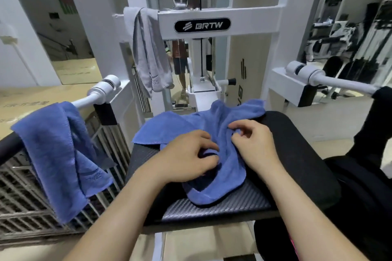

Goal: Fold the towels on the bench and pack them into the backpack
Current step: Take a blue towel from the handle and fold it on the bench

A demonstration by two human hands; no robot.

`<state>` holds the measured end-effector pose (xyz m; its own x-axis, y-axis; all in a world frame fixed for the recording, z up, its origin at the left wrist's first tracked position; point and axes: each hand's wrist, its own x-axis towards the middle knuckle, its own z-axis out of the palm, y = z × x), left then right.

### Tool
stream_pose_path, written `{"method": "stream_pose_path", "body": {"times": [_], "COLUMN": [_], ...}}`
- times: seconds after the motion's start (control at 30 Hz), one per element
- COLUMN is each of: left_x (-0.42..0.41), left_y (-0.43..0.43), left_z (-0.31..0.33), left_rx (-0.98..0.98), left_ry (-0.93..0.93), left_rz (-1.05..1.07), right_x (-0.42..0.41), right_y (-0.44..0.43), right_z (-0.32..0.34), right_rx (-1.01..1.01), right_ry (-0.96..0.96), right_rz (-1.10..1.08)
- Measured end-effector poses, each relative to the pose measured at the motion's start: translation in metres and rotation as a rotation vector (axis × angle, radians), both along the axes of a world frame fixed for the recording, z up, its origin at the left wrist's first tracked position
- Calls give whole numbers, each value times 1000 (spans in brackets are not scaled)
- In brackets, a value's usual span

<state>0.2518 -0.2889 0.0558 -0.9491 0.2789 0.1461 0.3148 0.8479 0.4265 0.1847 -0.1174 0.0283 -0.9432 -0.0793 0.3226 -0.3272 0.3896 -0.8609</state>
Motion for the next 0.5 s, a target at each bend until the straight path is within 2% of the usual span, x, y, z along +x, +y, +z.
{"method": "stream_pose_path", "body": {"times": [0.07,0.13,0.2,0.27,0.37,0.43,0.5], "left_x": [-7,-13,-20,-27,-36,-34,-26], "left_y": [4,6,13,24,30,24,13], "left_z": [-4,-11,-17,-21,-21,-17,-11], "left_rx": [-26,-14,-46,-54,91,254,383], "left_ry": [-29,3,119,172,107,160,296], "left_rz": [28,169,300,344,395,529,668], "right_x": [8,10,10,11,14,17,16], "right_y": [3,15,27,32,39,48,62], "right_z": [2,3,2,4,3,1,-1], "right_rx": [-191,-288,-291,-224,-150,-89,12], "right_ry": [-102,-271,-442,-465,-267,58,420], "right_rz": [93,205,312,324,135,-129,-368]}}
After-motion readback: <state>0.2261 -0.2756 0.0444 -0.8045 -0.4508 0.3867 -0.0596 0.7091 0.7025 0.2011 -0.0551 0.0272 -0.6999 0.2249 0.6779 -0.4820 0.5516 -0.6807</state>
